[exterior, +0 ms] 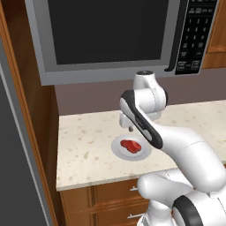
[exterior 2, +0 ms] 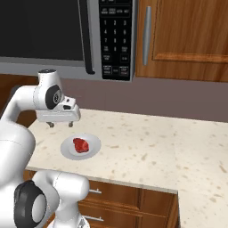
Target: Place the steak on the counter behind the older steak on the same shelf of the fridge to maintain FIFO order. Close the fridge door when finished.
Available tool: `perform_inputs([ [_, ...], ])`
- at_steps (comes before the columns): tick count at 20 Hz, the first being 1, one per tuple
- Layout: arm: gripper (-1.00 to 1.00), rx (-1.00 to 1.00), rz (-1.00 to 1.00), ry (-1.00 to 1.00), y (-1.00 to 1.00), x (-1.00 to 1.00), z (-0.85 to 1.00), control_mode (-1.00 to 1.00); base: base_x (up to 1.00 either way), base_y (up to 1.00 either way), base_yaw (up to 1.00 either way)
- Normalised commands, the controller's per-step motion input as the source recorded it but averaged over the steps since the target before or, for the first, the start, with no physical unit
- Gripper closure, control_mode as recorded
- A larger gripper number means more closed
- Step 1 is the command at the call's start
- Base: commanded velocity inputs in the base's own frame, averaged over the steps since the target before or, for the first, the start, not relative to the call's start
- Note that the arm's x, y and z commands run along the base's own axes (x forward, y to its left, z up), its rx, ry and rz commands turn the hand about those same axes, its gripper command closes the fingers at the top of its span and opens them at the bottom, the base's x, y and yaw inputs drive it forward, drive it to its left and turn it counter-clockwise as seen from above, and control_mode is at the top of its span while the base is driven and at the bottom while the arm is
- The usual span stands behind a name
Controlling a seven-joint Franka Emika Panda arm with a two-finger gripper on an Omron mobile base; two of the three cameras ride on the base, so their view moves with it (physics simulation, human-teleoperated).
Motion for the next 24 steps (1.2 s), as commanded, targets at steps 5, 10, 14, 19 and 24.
perform_inputs([
  [5, -1.00, 0.00, 0.04, 0.03, 0.02, 0.03, -0.14, -1.00, 0.00, 0.00, 0.00],
  [10, -1.00, 0.00, 0.05, 0.03, 0.00, 0.00, -0.16, -1.00, 0.00, 0.00, 0.00],
  [14, -1.00, 0.00, 0.07, 0.00, 0.00, 0.00, -0.20, -1.00, 0.00, 0.00, 0.00],
  [19, -1.00, 0.00, 0.06, -0.04, -0.01, 0.01, -0.33, -1.00, 0.00, 0.00, 0.00],
  [24, -1.00, 0.00, 0.04, -0.05, -0.01, 0.11, -0.31, -1.00, 0.00, 0.00, 0.00],
])
